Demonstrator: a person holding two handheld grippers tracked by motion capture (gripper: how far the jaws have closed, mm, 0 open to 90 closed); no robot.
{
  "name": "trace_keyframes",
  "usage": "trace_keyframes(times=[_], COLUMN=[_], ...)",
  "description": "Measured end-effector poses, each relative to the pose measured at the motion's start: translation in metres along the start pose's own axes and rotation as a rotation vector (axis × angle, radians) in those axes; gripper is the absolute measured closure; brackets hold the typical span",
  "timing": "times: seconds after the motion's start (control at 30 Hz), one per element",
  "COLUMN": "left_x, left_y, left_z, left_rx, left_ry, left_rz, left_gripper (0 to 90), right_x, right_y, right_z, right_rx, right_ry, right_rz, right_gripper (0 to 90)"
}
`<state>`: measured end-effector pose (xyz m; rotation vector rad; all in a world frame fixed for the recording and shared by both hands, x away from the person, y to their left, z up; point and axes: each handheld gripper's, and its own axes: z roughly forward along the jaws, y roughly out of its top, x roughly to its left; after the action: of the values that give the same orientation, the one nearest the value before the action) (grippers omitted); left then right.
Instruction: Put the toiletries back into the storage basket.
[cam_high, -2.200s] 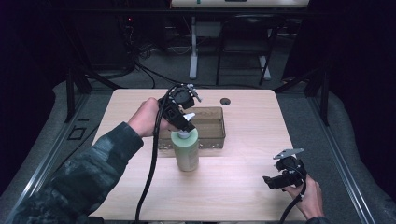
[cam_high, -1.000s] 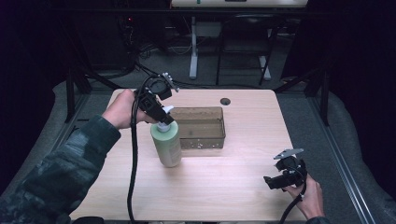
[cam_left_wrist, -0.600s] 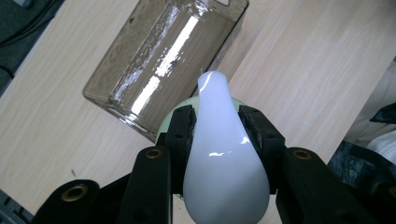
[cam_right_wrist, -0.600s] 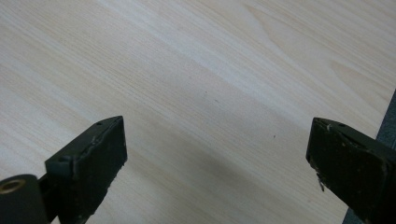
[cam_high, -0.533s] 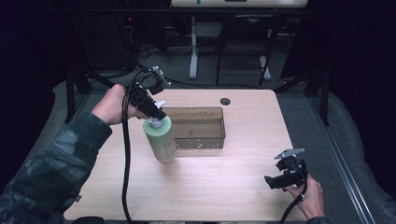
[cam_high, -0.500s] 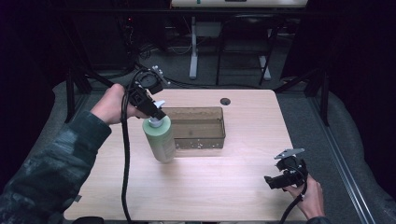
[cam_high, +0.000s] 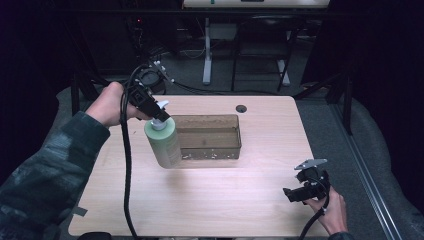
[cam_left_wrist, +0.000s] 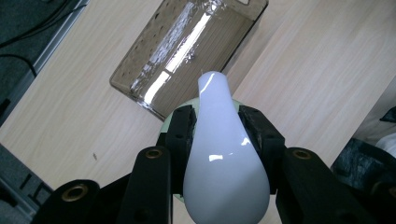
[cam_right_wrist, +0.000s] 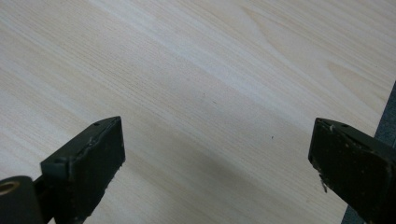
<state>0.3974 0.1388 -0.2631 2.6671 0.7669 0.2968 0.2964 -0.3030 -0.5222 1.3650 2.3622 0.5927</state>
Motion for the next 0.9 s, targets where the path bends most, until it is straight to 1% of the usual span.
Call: trace_keyframes(times=[0.17,0.2,0.33,0.47,0.6,0.63,0.9], left_x=[0.003,0.004,0.005,0.007,0.010,0.011,0.017], left_y=[0.001,0.001,0.003,0.006,0.008,0.009,0.018], left_z=[-0.005,-0.006,-0.010,-0.014,-0.017,-0.017,-0.022], left_rx=[0.005,0.005,0.011,0.007,0.016,0.013,0.021], left_ry=[0.007,0.009,0.017,0.029,0.028,0.026,0.053], left_rz=[-0.002,-0.007,-0.001,-0.004,-0.006,-0.013,-0.013], left_gripper=[66.6,66.5,66.5,66.5,66.5,66.5,66.5], right_x=[0.000,0.000,0.000,0.000,-0.001,-0.001,-0.001], right_y=[0.000,0.000,0.000,0.000,0.000,-0.001,-0.001], right_z=[0.000,0.000,0.000,0.000,0.000,0.000,0.001], right_rx=[-0.002,-0.001,0.001,0.001,0.005,0.005,0.006], right_ry=[0.002,0.001,-0.002,0.001,-0.001,-0.002,0.004], right_rz=[0.008,0.007,0.001,0.004,-0.001,-0.002,0.000], right_gripper=[3.0,3.2,3.2,3.3,3.4,3.4,3.4])
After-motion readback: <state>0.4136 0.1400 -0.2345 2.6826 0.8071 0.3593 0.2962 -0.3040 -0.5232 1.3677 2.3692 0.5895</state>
